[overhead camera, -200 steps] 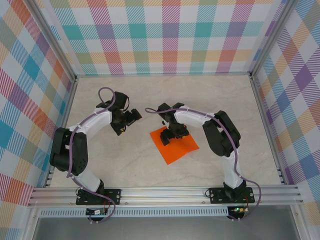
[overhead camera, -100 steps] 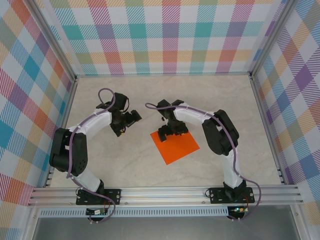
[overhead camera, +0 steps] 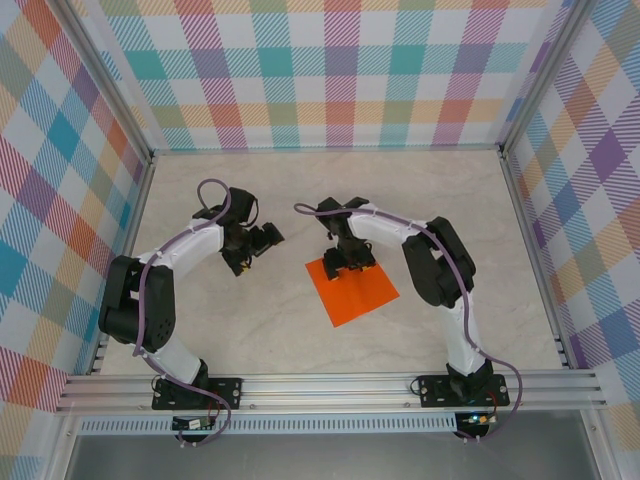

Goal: Fold a paper plane with a square sheet of paper (pick it up from the middle)

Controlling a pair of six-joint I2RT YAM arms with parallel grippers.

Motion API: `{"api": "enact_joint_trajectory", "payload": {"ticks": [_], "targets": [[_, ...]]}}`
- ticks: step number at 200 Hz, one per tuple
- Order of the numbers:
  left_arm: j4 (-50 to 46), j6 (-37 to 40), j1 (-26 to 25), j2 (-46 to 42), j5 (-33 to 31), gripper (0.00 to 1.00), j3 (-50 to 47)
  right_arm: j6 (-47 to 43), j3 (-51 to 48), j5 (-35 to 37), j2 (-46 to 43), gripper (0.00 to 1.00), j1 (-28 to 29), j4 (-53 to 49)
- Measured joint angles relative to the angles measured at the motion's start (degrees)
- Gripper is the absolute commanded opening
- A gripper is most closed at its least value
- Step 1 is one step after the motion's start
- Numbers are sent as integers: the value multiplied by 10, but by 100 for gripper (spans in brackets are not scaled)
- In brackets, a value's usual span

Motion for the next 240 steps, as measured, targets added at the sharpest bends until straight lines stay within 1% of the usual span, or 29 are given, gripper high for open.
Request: {"api": "enact_joint_trajectory", "payload": {"ticks": [15,36,50,62,74,82,106,124,140,153,172,190,214,240], "targets": [[2,0,0,0,5,100,0,3,0,-1,-1,67,-2,0],[8,-2,0,0,12,100,-1,10,-2,-3,-5,56,-6,1],[18,-2,0,0,21,100,-5,16,-8,-17,-10,46,-9,8],[33,-2,0,0,32,100,-13,21,-15,-43,-20,36,-11,21],[52,-2,0,0,46,100,-26,32,-24,-83,-33,26,-12,40],[68,-3,0,-2,56,100,-38,43,-32,-118,-46,22,-13,59],[116,-11,0,-18,84,99,-76,96,-65,-244,-95,21,-22,144],[157,-19,0,-36,104,98,-98,145,-88,-331,-125,23,-30,226],[202,-26,0,-53,124,98,-116,184,-105,-390,-135,24,-39,295],[237,-34,0,-64,138,99,-131,209,-120,-423,-135,26,-49,337],[286,-51,0,-73,162,100,-152,226,-138,-447,-128,31,-65,362],[325,-67,0,-74,181,100,-172,228,-144,-448,-111,38,-76,362],[358,-81,0,-73,203,100,-188,217,-147,-425,-92,45,-87,348],[391,-92,-4,-64,231,100,-196,204,-152,-397,-91,47,-92,332]]}}
